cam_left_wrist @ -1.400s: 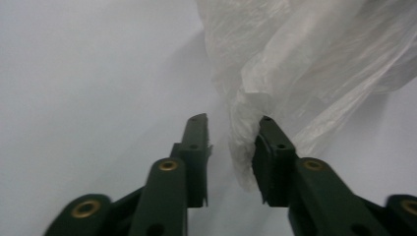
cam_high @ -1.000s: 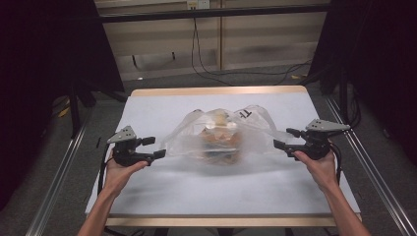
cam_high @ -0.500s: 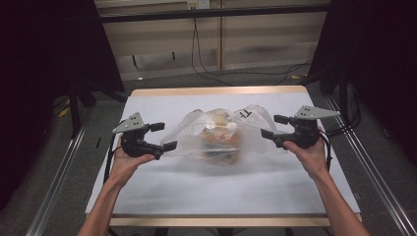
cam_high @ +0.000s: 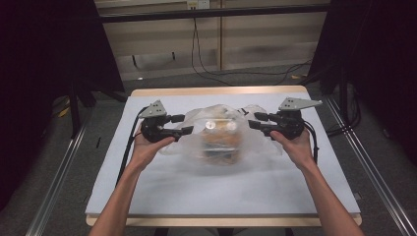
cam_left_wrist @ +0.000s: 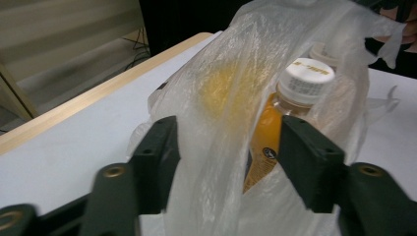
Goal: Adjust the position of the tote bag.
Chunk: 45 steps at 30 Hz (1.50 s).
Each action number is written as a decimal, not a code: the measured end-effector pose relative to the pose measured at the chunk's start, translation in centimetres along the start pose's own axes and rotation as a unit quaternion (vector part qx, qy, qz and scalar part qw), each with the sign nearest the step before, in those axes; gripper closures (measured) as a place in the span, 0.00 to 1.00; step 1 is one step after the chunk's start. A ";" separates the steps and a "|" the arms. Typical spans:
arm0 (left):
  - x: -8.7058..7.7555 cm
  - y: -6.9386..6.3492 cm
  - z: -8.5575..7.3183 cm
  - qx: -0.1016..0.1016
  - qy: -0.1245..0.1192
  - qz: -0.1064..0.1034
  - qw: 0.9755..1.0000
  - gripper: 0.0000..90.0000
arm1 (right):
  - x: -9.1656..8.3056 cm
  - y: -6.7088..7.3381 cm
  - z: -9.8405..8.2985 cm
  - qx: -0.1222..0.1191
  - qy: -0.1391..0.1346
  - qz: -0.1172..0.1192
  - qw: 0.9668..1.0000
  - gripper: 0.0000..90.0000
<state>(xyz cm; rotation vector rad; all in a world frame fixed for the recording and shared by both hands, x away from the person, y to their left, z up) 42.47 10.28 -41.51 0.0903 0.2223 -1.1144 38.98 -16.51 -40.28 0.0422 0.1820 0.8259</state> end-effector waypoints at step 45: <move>1.2 -0.1 -11.1 -0.014 0.187 -0.002 0.982 0.98 | 3.9 -1.7 -8.9 0.021 0.131 -0.003 0.991 1.00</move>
Point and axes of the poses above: each handheld gripper's, and its own axes: x roughly forward along the jaws, z roughly out of its top, y roughly to its left, the point moved 8 cm from there along x, roughly forward along the jaws, and after that the axes turned 13 degrees about -y, right-handed, at the moved point
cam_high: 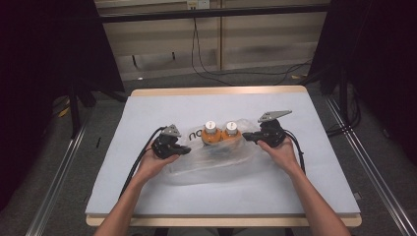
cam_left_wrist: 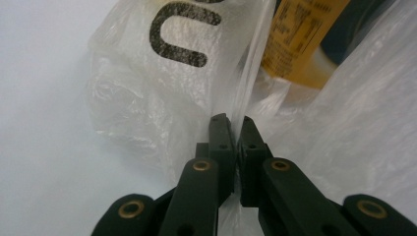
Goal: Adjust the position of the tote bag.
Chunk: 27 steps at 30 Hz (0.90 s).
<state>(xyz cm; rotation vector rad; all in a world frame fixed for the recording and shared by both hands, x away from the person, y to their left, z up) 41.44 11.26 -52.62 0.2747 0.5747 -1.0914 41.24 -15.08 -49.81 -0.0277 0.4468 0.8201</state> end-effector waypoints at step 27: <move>-1.9 3.5 -1.7 -0.037 -0.019 0.042 0.998 0.87 | -1.2 -5.9 -3.9 -0.010 0.057 -0.109 0.992 0.94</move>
Point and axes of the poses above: each handheld gripper's, and its own axes: x roughly forward along the jaws, z roughly out of its top, y roughly to its left, the point moved 8 cm from there along x, roughly forward along the jaws, and after that the axes turned 13 degrees about -y, right-handed, at the moved point
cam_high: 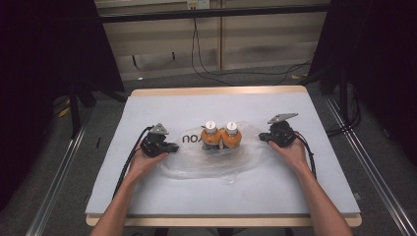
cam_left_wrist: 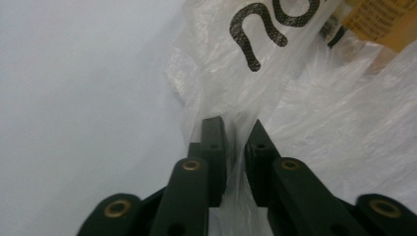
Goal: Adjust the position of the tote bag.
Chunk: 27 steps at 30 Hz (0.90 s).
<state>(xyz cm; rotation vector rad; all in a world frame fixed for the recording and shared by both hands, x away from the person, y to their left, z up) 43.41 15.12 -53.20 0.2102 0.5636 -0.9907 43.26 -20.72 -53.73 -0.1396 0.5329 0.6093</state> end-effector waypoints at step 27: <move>0.3 -6.1 6.2 0.052 -0.057 -0.072 0.994 0.90 | -1.1 7.6 6.4 -0.023 -0.068 0.146 0.987 1.00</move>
Point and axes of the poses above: each handheld gripper's, and its own axes: x roughly forward along the jaws, z roughly out of its top, y roughly to its left, the point moved 8 cm from there along x, roughly forward along the jaws, and after that the axes turned 13 degrees about -y, right-handed, at the moved point
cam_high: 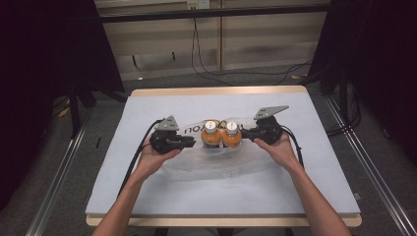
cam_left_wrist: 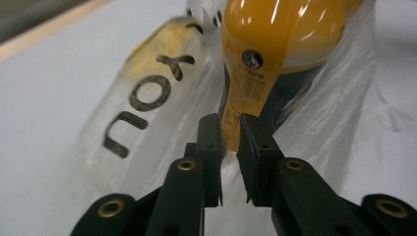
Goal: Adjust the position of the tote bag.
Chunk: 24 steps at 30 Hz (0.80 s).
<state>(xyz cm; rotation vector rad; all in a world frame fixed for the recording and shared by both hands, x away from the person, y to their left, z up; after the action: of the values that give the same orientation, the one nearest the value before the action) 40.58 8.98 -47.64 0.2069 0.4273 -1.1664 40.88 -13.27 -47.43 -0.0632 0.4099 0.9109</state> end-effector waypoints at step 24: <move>1.8 1.5 -5.3 0.081 0.146 0.037 0.985 0.90 | 1.7 -1.9 -5.6 -0.055 0.179 -0.047 0.981 1.00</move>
<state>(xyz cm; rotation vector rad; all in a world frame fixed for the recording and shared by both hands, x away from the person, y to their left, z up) 41.43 9.98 -53.26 0.5356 0.5783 -1.1009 41.54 -14.42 -53.45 -0.3495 0.6843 0.8292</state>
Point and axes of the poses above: each handheld gripper's, and its own axes: x roughly forward along the jaws, z roughly out of its top, y roughly to its left, the point moved 8 cm from there along x, roughly forward along the jaws, and after that the axes turned 13 degrees about -y, right-handed, at the moved point
